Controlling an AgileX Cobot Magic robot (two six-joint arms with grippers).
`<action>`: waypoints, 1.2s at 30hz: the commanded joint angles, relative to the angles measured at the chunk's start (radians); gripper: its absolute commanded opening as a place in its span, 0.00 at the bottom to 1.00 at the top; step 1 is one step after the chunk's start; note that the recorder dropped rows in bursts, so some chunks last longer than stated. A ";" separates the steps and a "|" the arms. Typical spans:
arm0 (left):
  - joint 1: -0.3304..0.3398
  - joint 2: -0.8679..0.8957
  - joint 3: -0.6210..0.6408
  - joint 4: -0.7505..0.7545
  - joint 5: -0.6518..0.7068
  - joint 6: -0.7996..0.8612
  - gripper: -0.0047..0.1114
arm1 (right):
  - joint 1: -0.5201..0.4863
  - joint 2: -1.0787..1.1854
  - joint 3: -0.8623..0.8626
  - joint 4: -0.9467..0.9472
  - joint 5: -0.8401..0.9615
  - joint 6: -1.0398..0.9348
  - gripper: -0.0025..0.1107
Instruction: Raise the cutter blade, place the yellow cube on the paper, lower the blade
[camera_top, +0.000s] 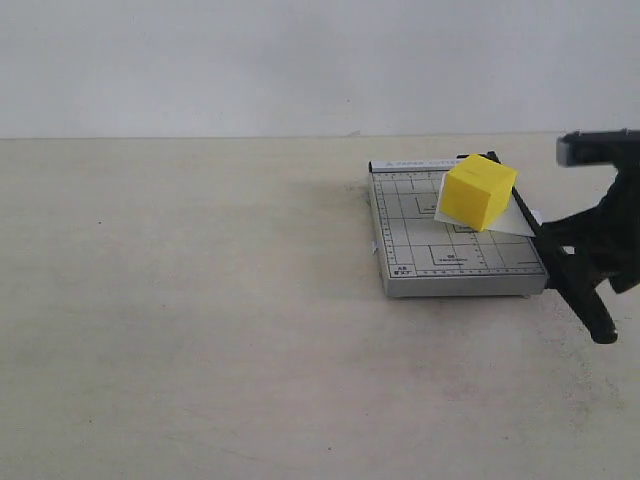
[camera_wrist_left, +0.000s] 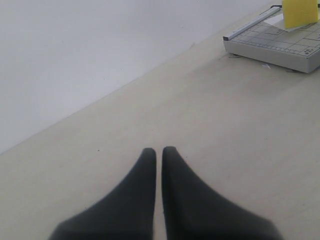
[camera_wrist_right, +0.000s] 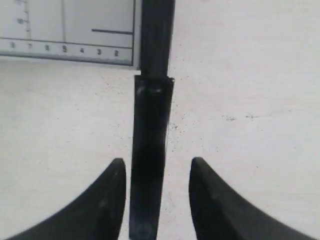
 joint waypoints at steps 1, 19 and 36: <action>0.004 -0.005 0.003 -0.007 -0.008 0.001 0.08 | 0.000 -0.151 0.002 0.006 0.086 0.007 0.38; 0.004 -0.005 0.003 -0.007 -0.008 0.001 0.08 | 0.110 -1.200 0.609 0.175 -0.818 -0.045 0.02; 0.004 -0.005 0.003 -0.007 -0.005 0.001 0.08 | 0.109 -1.539 0.671 -0.205 -0.552 0.195 0.02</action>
